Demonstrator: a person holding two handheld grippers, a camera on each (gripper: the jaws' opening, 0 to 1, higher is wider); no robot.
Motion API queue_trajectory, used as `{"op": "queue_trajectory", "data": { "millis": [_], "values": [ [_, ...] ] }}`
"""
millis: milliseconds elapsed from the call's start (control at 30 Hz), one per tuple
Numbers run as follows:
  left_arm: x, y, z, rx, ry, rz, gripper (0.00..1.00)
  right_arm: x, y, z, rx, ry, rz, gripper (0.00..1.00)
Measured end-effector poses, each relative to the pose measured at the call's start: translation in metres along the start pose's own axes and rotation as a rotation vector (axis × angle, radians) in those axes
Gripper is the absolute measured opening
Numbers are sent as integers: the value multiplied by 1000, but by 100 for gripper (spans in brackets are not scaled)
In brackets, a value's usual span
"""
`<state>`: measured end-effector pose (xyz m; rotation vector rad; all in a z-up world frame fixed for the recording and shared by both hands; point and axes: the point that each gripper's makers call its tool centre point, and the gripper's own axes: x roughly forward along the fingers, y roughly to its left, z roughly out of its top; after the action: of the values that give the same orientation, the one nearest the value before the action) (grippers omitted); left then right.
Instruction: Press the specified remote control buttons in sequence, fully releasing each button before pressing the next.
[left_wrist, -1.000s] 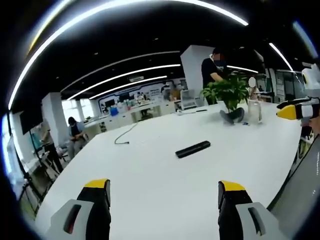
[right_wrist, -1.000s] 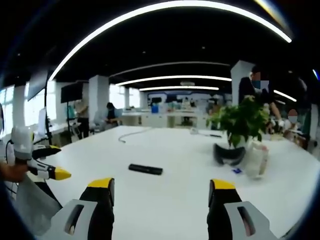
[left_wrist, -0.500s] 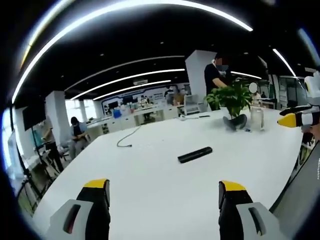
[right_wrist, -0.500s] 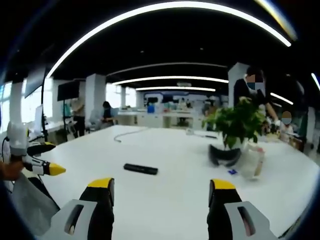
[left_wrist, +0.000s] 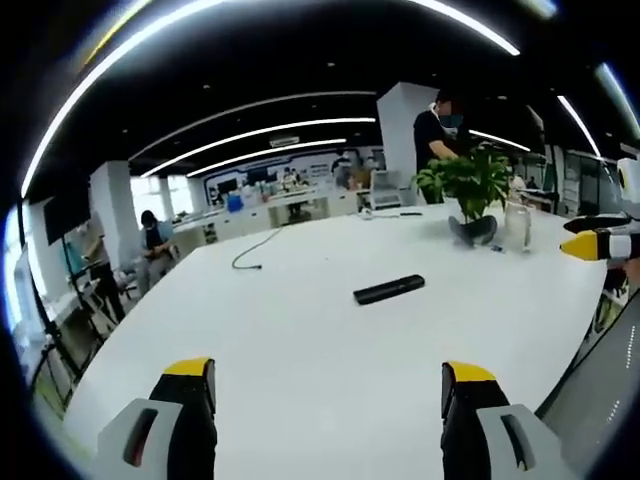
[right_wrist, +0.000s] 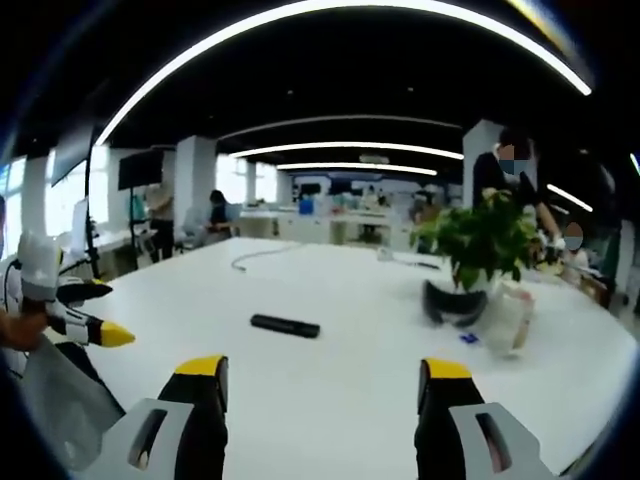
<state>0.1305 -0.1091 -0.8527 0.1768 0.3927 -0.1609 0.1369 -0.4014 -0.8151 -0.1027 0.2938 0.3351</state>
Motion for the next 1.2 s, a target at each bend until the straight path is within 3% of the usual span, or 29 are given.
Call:
{"op": "queue_trajectory", "data": {
  "millis": [167, 367, 500, 833, 1000, 1200],
  "values": [
    [-1, 0, 4, -24, -17, -4, 97, -2, -3, 1, -32, -5, -35, 77],
    [4, -6, -4, 5, 38, -21, 96, -7, -20, 1, -13, -1, -128, 78],
    [5, -10, -6, 21, 52, -35, 96, -6, -22, 1, -24, 8, -142, 78],
    [2, -11, 1, 9, 17, -32, 95, -9, -26, 0, -45, 17, -164, 79],
    [-1, -2, 2, -16, 0, -4, 95, -10, -23, 1, -35, 5, -150, 79],
    [-6, -1, -5, -20, 17, 2, 95, -16, -22, 1, -37, -7, -169, 79]
  ]
}}
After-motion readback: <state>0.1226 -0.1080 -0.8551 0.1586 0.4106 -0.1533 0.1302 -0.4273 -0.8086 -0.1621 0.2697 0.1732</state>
